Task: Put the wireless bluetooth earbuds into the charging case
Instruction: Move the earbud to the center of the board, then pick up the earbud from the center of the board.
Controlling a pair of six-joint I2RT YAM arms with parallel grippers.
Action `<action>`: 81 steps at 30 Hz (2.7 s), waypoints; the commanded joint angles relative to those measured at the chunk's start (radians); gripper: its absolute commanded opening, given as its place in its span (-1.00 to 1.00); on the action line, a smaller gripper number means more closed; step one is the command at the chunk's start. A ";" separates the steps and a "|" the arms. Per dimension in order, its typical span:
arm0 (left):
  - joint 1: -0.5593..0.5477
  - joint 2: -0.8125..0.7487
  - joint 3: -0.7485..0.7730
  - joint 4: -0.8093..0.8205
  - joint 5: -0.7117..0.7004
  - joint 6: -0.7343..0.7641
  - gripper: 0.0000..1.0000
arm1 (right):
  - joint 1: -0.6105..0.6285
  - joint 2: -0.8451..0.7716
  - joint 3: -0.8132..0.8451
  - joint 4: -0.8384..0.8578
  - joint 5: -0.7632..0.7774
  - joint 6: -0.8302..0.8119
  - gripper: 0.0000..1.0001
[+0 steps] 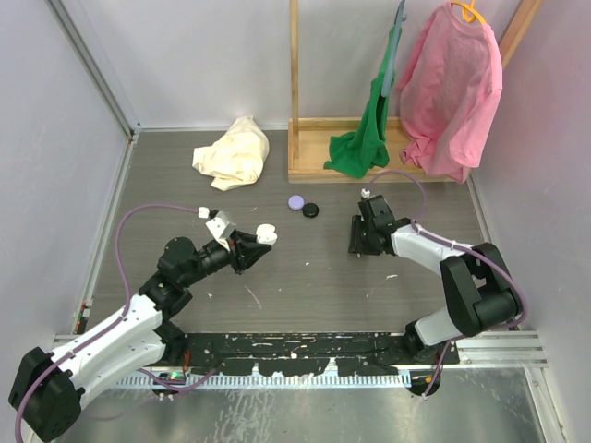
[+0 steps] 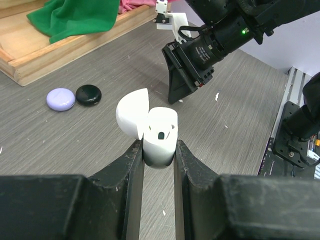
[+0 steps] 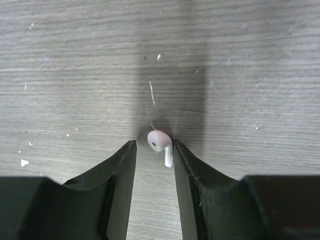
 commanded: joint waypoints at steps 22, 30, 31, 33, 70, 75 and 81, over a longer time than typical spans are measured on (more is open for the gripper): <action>-0.002 0.007 0.028 0.042 -0.002 0.016 -0.81 | 0.046 0.032 0.145 -0.146 0.101 -0.132 -0.29; -0.003 0.009 0.028 0.041 0.003 0.015 -0.81 | 0.046 0.092 0.159 -0.141 0.067 -0.160 -0.35; -0.002 0.009 0.029 0.040 0.006 0.016 -0.81 | 0.046 0.097 0.159 -0.140 0.060 -0.163 -0.35; -0.002 0.010 0.030 0.040 0.005 0.016 -0.81 | 0.045 0.107 0.160 -0.144 0.049 -0.167 -0.35; -0.002 0.023 0.042 0.021 -0.001 0.017 -0.81 | 0.013 0.264 0.303 -0.313 0.074 0.008 -0.29; -0.003 0.027 0.044 0.014 -0.005 0.016 -0.81 | 0.010 0.282 0.318 -0.328 0.071 0.014 -0.32; -0.002 0.027 0.045 0.015 -0.005 0.016 -0.81 | 0.009 0.299 0.323 -0.330 0.083 0.006 -0.43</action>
